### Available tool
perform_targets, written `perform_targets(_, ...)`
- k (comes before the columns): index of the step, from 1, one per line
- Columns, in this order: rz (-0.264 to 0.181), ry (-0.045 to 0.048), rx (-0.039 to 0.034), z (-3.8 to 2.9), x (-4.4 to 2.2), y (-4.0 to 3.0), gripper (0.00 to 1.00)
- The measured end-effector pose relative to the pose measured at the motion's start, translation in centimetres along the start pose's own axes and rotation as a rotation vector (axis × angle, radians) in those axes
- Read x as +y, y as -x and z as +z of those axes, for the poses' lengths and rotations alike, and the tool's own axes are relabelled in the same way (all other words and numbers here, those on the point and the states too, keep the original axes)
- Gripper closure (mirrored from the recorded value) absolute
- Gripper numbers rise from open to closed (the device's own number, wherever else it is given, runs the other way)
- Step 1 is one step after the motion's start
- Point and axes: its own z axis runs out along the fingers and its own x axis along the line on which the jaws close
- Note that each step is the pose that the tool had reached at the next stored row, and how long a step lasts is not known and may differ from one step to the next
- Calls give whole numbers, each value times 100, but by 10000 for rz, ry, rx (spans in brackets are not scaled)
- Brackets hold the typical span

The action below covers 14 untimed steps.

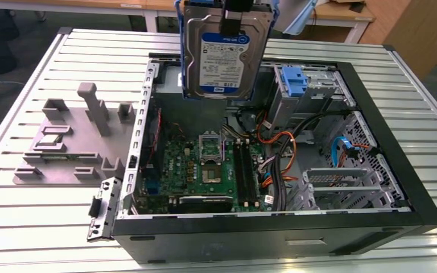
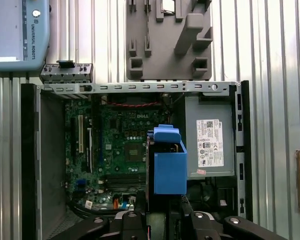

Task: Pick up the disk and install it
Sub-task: 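Pick up the disk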

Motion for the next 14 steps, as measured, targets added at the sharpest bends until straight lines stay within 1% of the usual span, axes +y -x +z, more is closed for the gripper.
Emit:
perform_targets(4,0,0,-1,4,-5,-86,65)
perform_targets(14,0,0,0,11,-16,-261,65)
